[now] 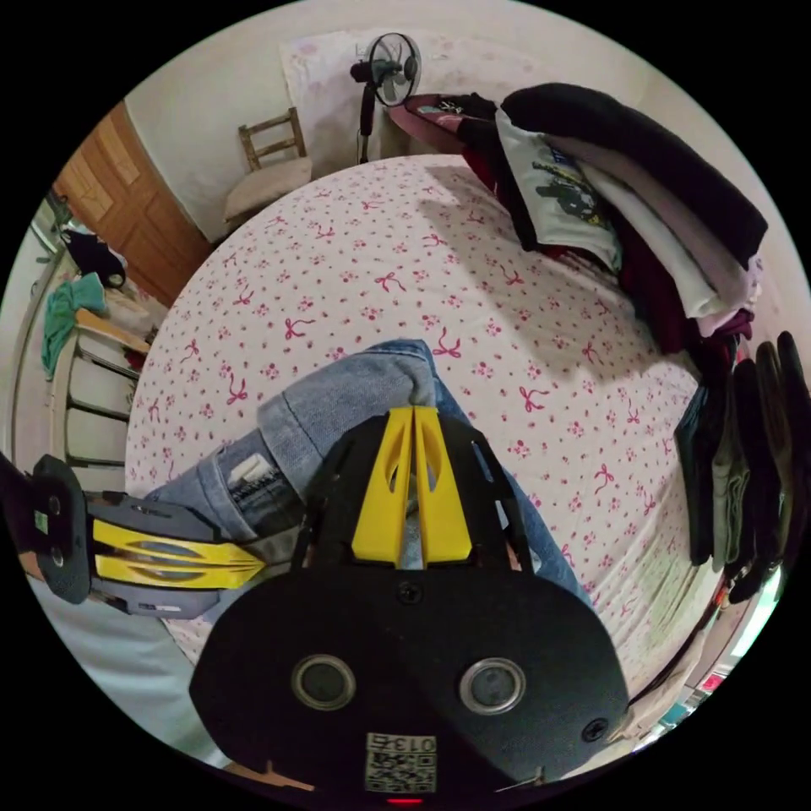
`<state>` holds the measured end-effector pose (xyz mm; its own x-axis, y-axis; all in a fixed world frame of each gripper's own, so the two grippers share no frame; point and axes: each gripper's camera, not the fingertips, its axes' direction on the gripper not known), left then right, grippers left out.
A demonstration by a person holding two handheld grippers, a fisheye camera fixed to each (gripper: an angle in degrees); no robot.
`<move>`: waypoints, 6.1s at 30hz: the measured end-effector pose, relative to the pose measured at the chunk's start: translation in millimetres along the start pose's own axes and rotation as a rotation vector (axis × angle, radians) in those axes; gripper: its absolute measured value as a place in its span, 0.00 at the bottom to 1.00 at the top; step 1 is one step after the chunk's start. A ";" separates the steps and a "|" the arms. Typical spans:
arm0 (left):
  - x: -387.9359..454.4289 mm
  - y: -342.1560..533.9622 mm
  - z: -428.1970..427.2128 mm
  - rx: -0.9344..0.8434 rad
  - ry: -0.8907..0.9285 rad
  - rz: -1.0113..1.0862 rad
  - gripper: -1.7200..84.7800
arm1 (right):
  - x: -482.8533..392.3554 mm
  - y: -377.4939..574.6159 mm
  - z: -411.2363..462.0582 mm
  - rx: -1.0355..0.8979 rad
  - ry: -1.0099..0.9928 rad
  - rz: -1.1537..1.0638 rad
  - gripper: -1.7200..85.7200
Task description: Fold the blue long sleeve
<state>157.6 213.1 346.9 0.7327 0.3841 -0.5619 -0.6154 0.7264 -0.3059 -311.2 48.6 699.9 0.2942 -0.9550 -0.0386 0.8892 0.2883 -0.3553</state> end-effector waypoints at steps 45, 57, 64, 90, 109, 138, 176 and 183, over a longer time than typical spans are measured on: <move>-98.4 26.5 -59.0 0.076 0.426 -0.349 0.09 | 183.0 19.5 29.6 -0.052 -0.282 -0.131 0.09; 79.8 -50.0 -92.0 0.135 0.451 -0.105 0.09 | 365.3 251.5 -88.3 0.399 -0.565 -0.166 0.09; 217.1 -107.4 -44.4 0.080 0.492 0.107 0.08 | 479.1 430.6 -111.0 0.521 -0.615 -0.090 0.09; 486.0 -149.2 137.7 -0.189 0.082 0.402 0.11 | 567.0 773.3 -33.3 0.297 -0.685 0.473 0.19; 571.6 -170.8 168.1 -0.161 0.099 0.453 0.13 | 558.5 897.1 -43.7 0.340 -0.491 0.502 0.08; 529.5 -133.7 114.5 -0.063 -0.058 0.237 0.14 | 359.0 1026.2 -158.4 0.318 -0.083 0.455 0.04; 509.6 -233.4 122.3 0.069 -0.245 0.214 0.10 | 502.8 950.4 -156.6 0.503 -0.242 0.644 0.09; 500.2 -237.8 133.7 0.073 -0.280 0.223 0.11 | 537.5 915.7 -113.2 0.361 -0.419 0.644 0.07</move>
<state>709.3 308.6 241.4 0.6401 0.6717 -0.3730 -0.7542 0.6419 -0.1383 621.4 -208.7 248.1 0.8237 -0.5124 0.2430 0.5399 0.8396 -0.0596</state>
